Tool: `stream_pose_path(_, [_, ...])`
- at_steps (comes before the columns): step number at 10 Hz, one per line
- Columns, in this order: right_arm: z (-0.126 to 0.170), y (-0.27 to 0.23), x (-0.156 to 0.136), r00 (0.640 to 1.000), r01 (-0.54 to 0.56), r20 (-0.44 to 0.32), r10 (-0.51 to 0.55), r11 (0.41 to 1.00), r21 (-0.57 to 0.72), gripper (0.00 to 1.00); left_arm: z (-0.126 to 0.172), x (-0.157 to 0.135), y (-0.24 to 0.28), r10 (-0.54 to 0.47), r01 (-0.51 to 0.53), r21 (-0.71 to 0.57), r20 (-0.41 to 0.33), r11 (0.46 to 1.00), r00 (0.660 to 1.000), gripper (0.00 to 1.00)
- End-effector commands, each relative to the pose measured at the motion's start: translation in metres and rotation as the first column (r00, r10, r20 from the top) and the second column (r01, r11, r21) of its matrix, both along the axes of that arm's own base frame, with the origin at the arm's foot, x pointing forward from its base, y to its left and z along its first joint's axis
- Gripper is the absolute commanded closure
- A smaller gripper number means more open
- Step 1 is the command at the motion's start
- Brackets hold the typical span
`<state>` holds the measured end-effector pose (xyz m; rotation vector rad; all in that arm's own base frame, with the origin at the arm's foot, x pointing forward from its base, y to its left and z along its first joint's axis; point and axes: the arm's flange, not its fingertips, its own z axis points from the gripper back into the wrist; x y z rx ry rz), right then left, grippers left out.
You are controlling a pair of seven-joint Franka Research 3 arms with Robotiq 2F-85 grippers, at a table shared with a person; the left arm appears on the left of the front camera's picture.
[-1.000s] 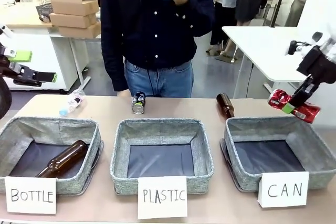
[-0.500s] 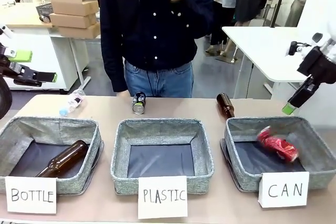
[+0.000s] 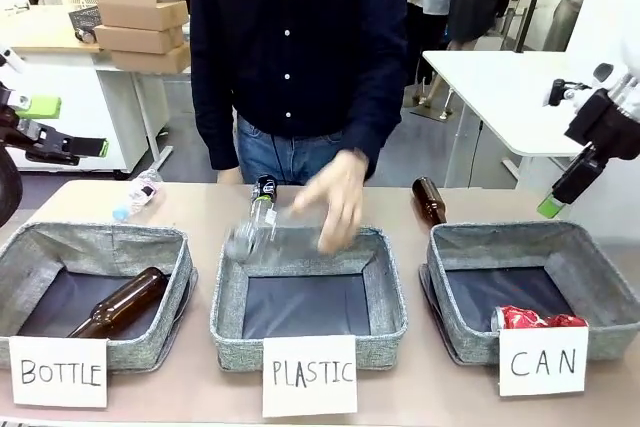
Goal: Sort the can waste into the basket.
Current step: Pick up the can waste from the table and place it in the right Fabric basket.
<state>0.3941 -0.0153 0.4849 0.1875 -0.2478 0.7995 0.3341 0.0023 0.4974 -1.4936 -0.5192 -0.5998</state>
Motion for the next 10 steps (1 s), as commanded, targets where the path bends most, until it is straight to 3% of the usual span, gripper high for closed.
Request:
stream_pose_path(1, [0.008, -0.005, 0.009, 1.000, -0.001, 0.010, -0.001, 0.992, 0.128, 0.00, 0.002, 0.001, -0.002, 0.001, -0.001, -0.024, 0.023, 1.000, 1.000, 0.00])
stream_pose_path(2, [0.023, -0.009, 0.010, 0.992, 0.121, -0.025, -0.120, 0.925, 0.359, 0.00, 0.002, 0.001, -0.002, 0.001, -0.001, -0.024, 0.023, 1.000, 1.000, 0.00])
stream_pose_path(3, [0.048, -0.019, 0.008, 0.924, 0.382, -0.262, -0.280, 0.617, 0.688, 0.00, 0.002, 0.001, -0.002, 0.001, -0.001, -0.024, 0.023, 1.000, 1.000, 0.00])
stream_pose_path(4, [0.061, -0.033, 0.004, 0.885, 0.465, -0.425, -0.193, 0.439, 0.769, 0.00, 0.002, 0.001, -0.002, 0.001, -0.001, -0.024, 0.023, 1.000, 1.000, 0.00])
stream_pose_path(5, [0.063, -0.044, 0.002, 0.882, 0.470, -0.455, -0.121, 0.307, 0.828, 0.00, 0.002, 0.001, -0.002, 0.001, -0.001, -0.024, 0.023, 1.000, 1.000, 0.00])
stream_pose_path(7, [0.062, -0.057, 0.007, 0.852, 0.520, -0.523, -0.024, 0.151, 0.841, 0.00, 0.002, 0.001, -0.002, 0.001, -0.001, -0.024, 0.023, 1.000, 1.000, 0.00])
stream_pose_path(8, [0.061, -0.056, 0.011, 0.838, 0.546, -0.541, -0.074, 0.131, 0.827, 0.00, 0.002, 0.001, -0.002, 0.001, -0.001, -0.024, 0.023, 1.000, 1.000, 0.00])
stream_pose_path(9, [0.069, -0.053, -0.008, 0.945, 0.283, -0.323, -0.044, 0.604, 0.745, 0.00, 0.002, 0.001, -0.002, 0.001, -0.001, -0.024, 0.023, 1.000, 1.000, 0.00])
stream_pose_path(10, [0.069, -0.053, -0.008, 0.945, 0.283, -0.323, -0.044, 0.604, 0.745, 0.00, 0.002, 0.001, -0.002, 0.001, -0.001, -0.024, 0.023, 1.000, 1.000, 0.00])
